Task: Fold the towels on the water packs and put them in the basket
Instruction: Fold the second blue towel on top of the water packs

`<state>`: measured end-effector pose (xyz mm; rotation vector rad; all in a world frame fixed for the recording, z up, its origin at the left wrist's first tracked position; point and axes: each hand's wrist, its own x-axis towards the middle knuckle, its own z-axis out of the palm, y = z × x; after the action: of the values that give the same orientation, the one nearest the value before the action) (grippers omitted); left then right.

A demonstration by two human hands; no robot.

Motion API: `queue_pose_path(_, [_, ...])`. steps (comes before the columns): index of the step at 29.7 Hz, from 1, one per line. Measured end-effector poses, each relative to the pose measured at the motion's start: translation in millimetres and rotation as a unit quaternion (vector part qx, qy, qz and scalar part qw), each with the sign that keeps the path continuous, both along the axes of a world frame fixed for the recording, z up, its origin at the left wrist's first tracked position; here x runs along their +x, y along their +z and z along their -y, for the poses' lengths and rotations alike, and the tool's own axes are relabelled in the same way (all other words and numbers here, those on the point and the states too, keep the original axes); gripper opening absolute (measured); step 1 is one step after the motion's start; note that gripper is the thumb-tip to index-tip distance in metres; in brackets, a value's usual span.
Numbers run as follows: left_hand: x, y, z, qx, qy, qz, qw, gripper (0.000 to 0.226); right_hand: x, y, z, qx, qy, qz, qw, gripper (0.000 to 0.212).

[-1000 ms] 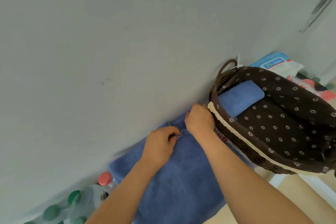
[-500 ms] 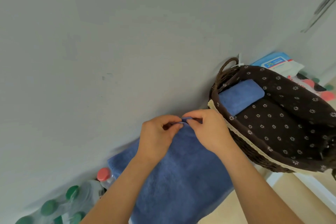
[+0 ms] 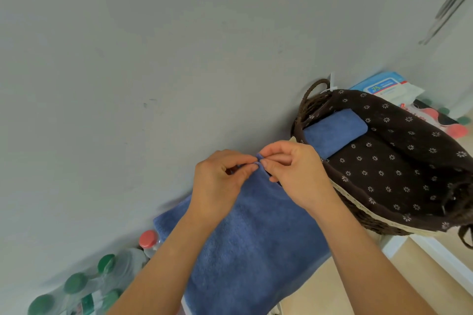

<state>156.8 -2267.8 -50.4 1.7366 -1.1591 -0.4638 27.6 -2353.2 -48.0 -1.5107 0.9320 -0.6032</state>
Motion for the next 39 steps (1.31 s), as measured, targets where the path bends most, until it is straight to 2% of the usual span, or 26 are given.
queue_pose_path(10, [-10, 8, -1, 0.013, 0.056, -0.038, 0.998, 0.018, -4, 4, -5, -0.019, 0.017, 0.004, 1.0, 0.006])
queue_pose_path(17, [-14, 8, 0, 0.021, 0.079, -0.046, 0.996, 0.016, -9, 9, -2, 0.013, 0.052, 0.028, 0.998, 0.01])
queue_pose_path(21, [-16, 8, -1, 0.039, 0.081, -0.058, 0.994, 0.015, -8, 10, 2, -0.026, 0.052, 0.0, 0.998, 0.007])
queue_pose_path(23, [-10, 7, -5, 0.083, 0.061, -0.015, 0.995, 0.016, -9, 9, 3, -0.02, 0.043, 0.01, 0.999, 0.007])
queue_pose_path(25, [4, 1, -15, 0.191, 0.038, 0.104, 0.975, 0.017, -9, 6, 6, -0.007, 0.003, 0.023, 1.0, 0.013])
queue_pose_path(27, [24, -9, -32, 0.323, 0.02, 0.218, 0.921, 0.02, -9, 4, 11, 0.007, -0.047, 0.055, 0.997, 0.016])
queue_pose_path(29, [44, -21, -55, 0.409, 0.013, 0.263, 0.874, 0.022, -8, 0, 15, -0.01, -0.085, 0.077, 0.993, 0.019])
queue_pose_path(31, [60, -29, -81, 0.443, 0.028, 0.282, 0.85, 0.025, -6, -5, 17, -0.047, -0.11, 0.073, 0.99, 0.021])
queue_pose_path(34, [75, -32, -111, 0.425, 0.064, 0.31, 0.848, 0.018, 1, -15, 17, -0.079, -0.13, 0.06, 0.987, 0.02])
queue_pose_path(36, [82, -35, -126, 0.36, 0.064, 0.347, 0.864, 0.012, 6, -22, 16, -0.091, -0.141, 0.051, 0.985, 0.019])
queue_pose_path(39, [85, -29, -146, 0.263, 0.09, 0.391, 0.877, 0.02, 15, -30, 15, -0.097, -0.152, 0.039, 0.983, 0.016])
